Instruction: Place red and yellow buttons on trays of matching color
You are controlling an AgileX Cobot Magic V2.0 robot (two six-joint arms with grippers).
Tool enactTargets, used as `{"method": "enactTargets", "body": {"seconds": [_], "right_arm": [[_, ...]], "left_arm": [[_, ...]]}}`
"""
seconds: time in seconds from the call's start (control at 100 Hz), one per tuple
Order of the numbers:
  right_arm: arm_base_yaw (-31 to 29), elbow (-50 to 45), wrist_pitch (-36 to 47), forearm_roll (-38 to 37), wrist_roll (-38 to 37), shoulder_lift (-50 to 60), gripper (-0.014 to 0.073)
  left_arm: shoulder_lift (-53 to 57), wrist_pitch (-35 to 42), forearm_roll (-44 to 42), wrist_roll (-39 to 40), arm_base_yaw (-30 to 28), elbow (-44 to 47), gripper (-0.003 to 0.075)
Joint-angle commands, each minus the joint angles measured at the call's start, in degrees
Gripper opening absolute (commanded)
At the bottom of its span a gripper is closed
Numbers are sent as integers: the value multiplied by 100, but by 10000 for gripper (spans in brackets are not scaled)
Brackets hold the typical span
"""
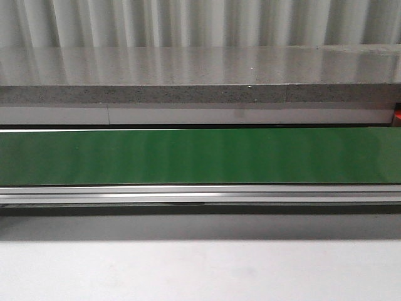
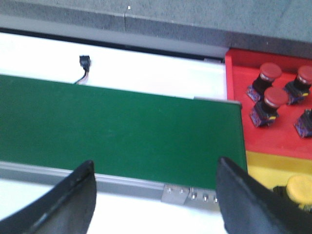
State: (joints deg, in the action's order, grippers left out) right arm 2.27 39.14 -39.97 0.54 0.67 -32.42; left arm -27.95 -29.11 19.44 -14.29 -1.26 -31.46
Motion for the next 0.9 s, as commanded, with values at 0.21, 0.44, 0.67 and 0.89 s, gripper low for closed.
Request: {"method": "enactTargets", "body": {"seconds": [0.21, 0.44, 0.67, 0.89], "right_arm": [[4, -583, 282, -5, 56, 866, 276], [4, -583, 305, -5, 56, 919, -69], [4, -583, 313, -5, 56, 919, -67], [4, -583, 313, -5, 56, 919, -67]], "left_arm": [[-17, 423, 136, -20, 46, -154, -20], [-17, 423, 136, -20, 46, -154, -20], [-17, 423, 136, -20, 46, -154, -20], [-17, 423, 136, -20, 46, -154, -20]]}}
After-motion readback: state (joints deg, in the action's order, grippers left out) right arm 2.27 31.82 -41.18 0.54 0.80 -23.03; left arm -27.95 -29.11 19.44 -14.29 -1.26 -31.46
